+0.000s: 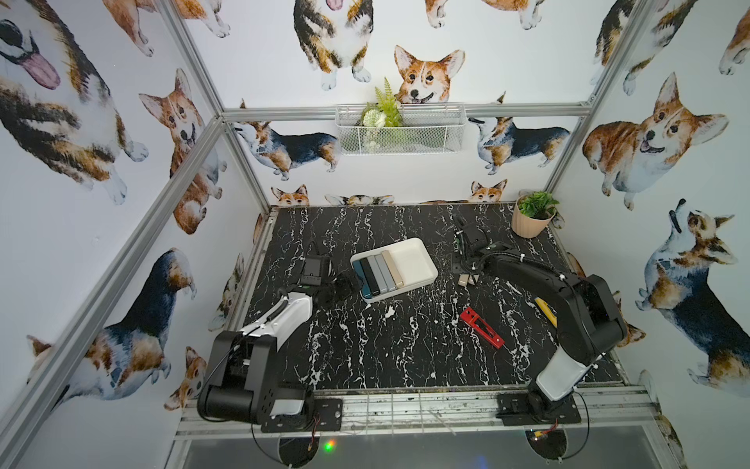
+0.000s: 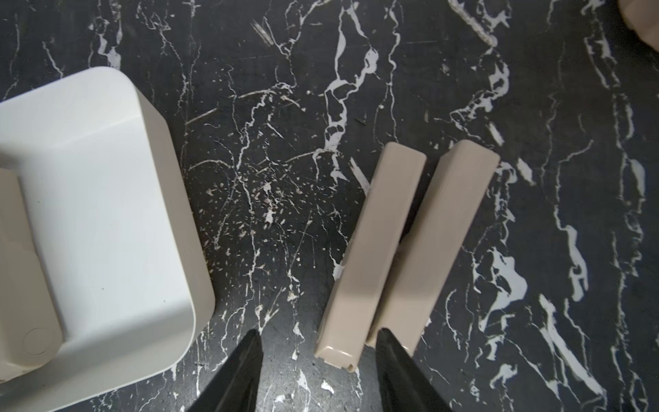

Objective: Put the pruning pliers into the storage box
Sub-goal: Pick up the pruning pliers from the center of the board.

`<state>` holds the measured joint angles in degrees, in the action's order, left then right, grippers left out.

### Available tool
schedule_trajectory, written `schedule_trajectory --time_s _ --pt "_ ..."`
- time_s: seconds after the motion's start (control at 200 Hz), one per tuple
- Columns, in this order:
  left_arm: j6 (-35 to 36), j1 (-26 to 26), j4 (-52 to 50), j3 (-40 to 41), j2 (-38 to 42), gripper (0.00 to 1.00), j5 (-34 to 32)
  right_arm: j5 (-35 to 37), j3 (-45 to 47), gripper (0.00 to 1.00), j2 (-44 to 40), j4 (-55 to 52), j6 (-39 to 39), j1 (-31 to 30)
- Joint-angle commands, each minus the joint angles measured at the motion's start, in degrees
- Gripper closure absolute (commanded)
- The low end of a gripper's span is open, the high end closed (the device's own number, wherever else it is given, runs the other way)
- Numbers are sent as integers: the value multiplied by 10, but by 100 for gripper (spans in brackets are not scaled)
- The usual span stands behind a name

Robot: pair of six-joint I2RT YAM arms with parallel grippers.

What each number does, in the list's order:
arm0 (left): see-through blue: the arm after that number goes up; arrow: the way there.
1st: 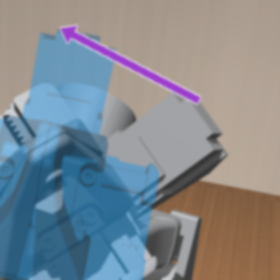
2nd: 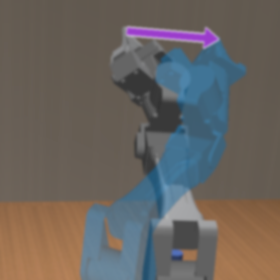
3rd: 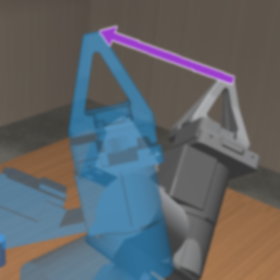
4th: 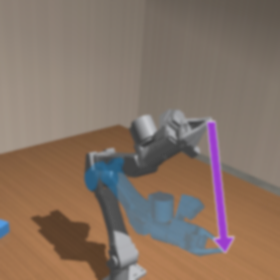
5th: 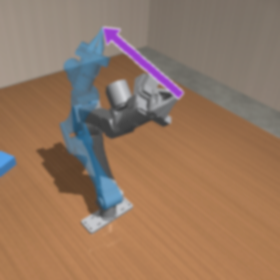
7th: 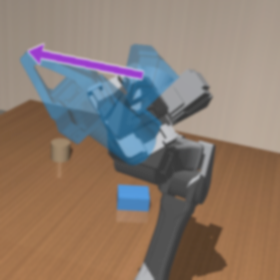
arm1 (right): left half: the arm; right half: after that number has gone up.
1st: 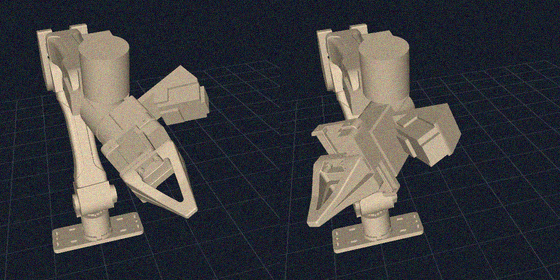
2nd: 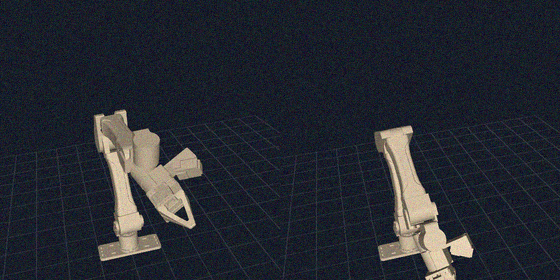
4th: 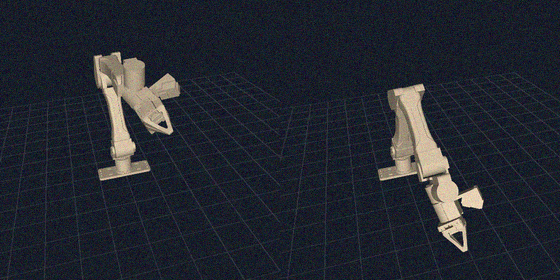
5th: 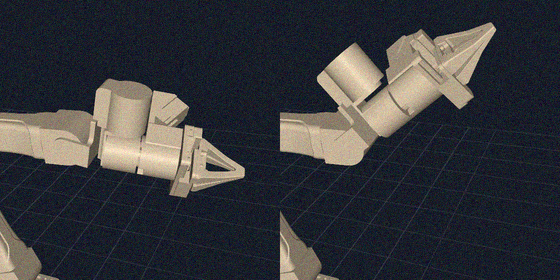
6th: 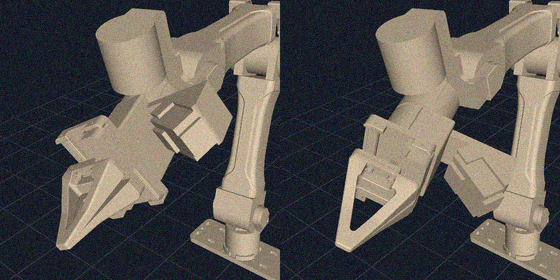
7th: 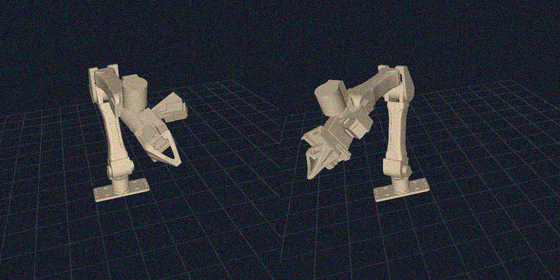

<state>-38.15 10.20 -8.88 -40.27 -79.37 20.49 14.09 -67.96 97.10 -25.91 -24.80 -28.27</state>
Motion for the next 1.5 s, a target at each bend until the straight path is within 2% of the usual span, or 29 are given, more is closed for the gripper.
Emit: schedule_trajectory --time_s 0.0,0.335,1.171,1.497 --pt "5 -1 -9 5 3 0 1 21 17 45 -12 -16 -40 3" --pt "7 -1 -8 11 1 0 17 4 35 47 -2 -3 -66 6" --pt "-5 -2 16 16 -23 0 30 -12 20 54 52 19 -66 12" --pt "-8 -1 39 21 -6 0 70 -17 10 56 67 21 -65 12"
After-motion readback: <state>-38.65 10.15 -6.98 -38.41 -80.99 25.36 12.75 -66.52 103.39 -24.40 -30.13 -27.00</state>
